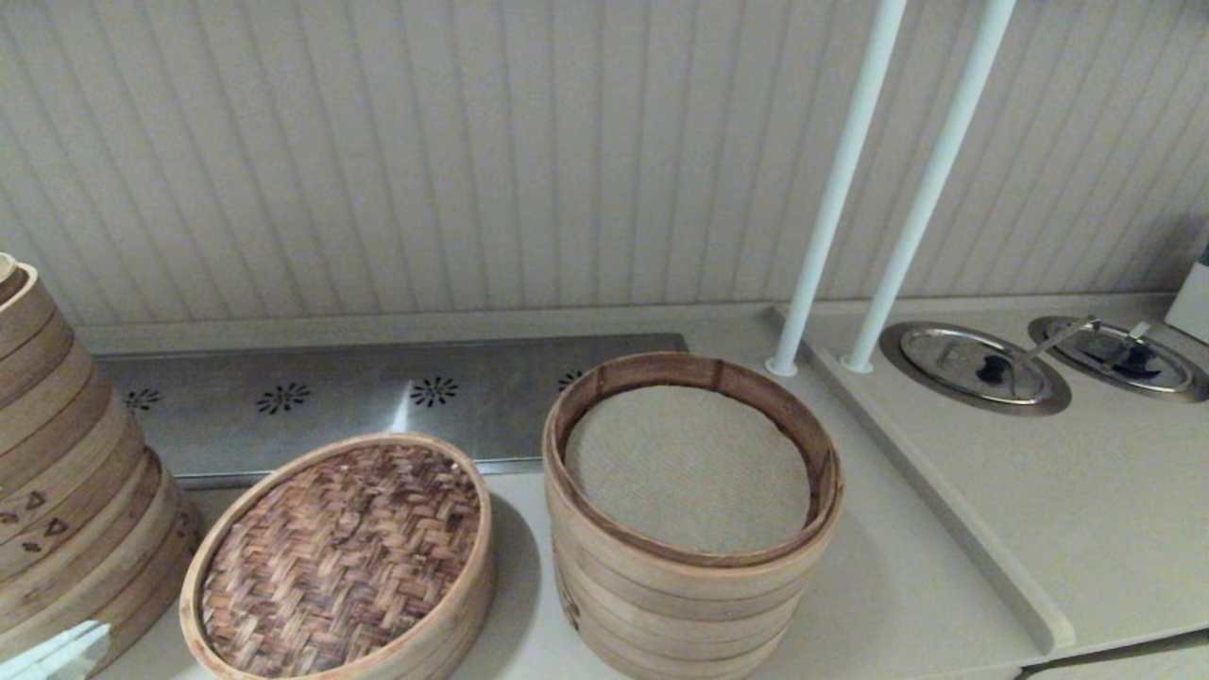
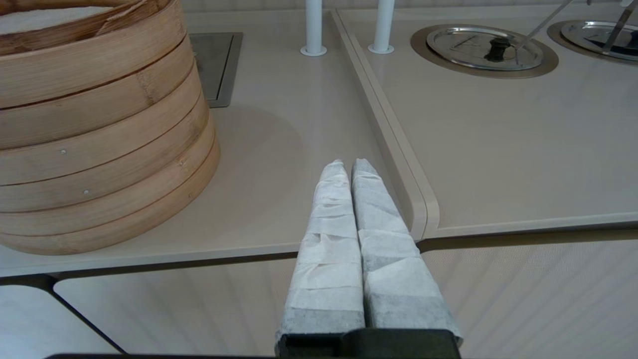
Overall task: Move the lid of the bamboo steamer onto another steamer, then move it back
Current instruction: Pick up the steamer
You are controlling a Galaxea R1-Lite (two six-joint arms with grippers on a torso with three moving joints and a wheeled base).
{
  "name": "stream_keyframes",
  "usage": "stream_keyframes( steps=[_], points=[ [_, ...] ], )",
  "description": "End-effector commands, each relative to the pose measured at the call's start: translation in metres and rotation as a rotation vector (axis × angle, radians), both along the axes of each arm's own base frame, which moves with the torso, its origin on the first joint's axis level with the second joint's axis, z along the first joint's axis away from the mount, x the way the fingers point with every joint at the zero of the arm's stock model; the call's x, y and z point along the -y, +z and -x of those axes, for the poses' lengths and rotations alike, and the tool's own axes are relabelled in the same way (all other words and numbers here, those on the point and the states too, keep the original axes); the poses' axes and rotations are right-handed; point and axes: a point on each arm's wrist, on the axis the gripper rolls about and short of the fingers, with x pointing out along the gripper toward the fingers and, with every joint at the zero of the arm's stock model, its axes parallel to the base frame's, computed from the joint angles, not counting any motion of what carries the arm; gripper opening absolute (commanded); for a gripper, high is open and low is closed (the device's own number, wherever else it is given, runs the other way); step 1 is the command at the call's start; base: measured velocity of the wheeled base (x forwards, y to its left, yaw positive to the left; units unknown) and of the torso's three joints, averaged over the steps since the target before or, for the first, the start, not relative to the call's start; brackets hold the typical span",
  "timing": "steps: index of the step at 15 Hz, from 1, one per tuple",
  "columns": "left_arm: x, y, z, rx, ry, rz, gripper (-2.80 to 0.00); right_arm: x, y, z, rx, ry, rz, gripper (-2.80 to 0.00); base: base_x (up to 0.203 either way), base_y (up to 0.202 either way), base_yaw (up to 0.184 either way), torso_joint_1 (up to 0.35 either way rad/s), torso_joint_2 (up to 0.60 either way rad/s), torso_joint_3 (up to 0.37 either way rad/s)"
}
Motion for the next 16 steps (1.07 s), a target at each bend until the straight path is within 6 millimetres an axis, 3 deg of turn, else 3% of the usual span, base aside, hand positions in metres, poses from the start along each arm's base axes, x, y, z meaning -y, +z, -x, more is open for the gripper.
stream_keyframes(
  steps=[1, 4, 6, 11, 16],
  points=[
    [-0.003, -0.022, 0.024, 0.071, 0.036, 0.006, -2.80, 0.000, -0.001, 0.000, -0.005, 0.000, 0.000, -2.80, 0.000, 0.000, 0.000, 0.000, 0.00, 0.000],
    [-0.004, -0.051, 0.037, 0.052, 0.051, 0.005, -2.80, 0.000, -0.001, 0.000, -0.004, 0.000, 0.000, -2.80, 0.000, 0.000, 0.000, 0.000, 0.00, 0.000],
    [-0.004, -0.060, 0.043, 0.089, 0.074, 0.009, -2.80, 0.000, -0.001, 0.000, -0.005, -0.001, 0.000, -2.80, 0.000, 0.000, 0.000, 0.000, 0.00, 0.000],
    [-0.004, -0.068, 0.058, 0.255, 0.098, 0.018, -2.80, 0.000, -0.001, 0.000, -0.005, 0.000, 0.000, -2.80, 0.000, 0.000, 0.000, 0.000, 0.00, 0.000],
    [-0.004, -0.073, 0.055, 0.294, 0.133, 0.008, -2.80, 0.000, -0.001, 0.000, -0.005, -0.001, 0.000, -2.80, 0.000, 0.000, 0.000, 0.000, 0.00, 0.000]
  ],
)
